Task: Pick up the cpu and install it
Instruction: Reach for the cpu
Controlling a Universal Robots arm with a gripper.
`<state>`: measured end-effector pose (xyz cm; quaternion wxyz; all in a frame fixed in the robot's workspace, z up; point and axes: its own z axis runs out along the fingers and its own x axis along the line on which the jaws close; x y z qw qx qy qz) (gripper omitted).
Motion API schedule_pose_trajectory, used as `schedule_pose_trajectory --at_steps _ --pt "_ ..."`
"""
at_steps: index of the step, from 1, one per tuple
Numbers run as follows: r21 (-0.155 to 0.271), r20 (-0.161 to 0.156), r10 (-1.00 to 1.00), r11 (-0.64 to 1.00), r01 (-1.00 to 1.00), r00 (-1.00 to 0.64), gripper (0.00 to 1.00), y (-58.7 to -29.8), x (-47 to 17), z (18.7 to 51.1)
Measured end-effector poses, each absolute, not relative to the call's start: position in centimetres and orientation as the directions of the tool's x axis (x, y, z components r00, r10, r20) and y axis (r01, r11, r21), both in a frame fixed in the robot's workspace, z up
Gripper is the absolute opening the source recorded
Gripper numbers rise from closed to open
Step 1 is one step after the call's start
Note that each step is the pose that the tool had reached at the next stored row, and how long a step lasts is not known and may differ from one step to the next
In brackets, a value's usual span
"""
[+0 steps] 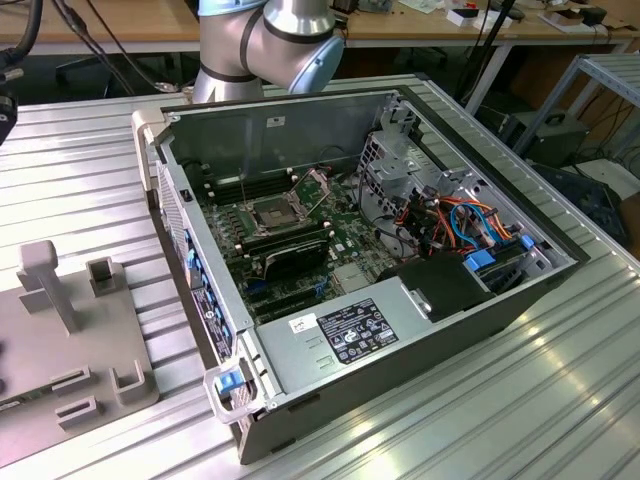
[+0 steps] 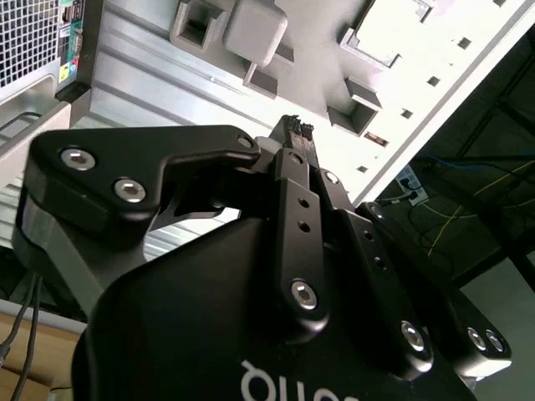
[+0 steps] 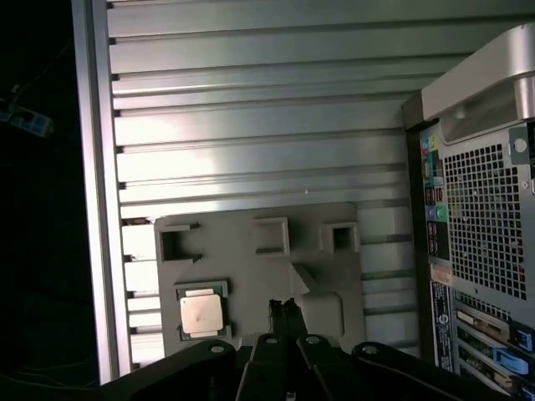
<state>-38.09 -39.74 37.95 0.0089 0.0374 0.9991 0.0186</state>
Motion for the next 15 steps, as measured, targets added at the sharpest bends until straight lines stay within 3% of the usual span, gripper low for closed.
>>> schedule_pose_trajectory --at_steps 15 --pt "0.035 0.015 0.075 0.997 0.076 -0.997 0.11 -39.7 -39.4 36.0"
